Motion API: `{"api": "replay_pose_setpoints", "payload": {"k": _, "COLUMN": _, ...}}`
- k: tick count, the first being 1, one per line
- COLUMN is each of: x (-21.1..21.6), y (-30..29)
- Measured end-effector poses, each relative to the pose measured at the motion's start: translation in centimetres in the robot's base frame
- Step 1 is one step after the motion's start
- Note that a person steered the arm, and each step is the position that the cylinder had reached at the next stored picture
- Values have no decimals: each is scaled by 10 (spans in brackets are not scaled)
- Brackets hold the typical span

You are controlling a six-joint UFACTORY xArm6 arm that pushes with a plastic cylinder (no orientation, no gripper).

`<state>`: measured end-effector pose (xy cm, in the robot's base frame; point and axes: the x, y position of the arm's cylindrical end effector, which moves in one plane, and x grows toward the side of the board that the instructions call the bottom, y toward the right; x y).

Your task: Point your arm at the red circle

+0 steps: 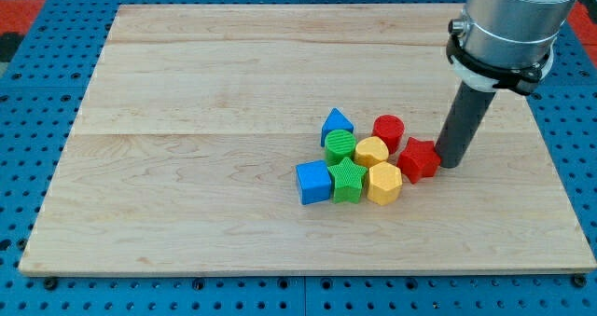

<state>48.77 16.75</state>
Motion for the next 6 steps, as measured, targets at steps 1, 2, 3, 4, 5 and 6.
{"api": "replay_pose_setpoints", "payload": {"k": 1, "x": 0, "y": -10}}
{"api": "replay_pose_setpoints", "payload": {"k": 2, "x": 0, "y": -19}}
{"api": "replay_pose_setpoints", "payload": {"k": 3, "x": 0, "y": -4}}
{"api": "replay_pose_setpoints", "payload": {"k": 4, "x": -1, "y": 41}}
{"api": "replay_pose_setpoints", "payload": {"k": 5, "x": -55, "y": 37}}
{"api": "replay_pose_setpoints", "payload": {"k": 6, "x": -68, "y": -19}}
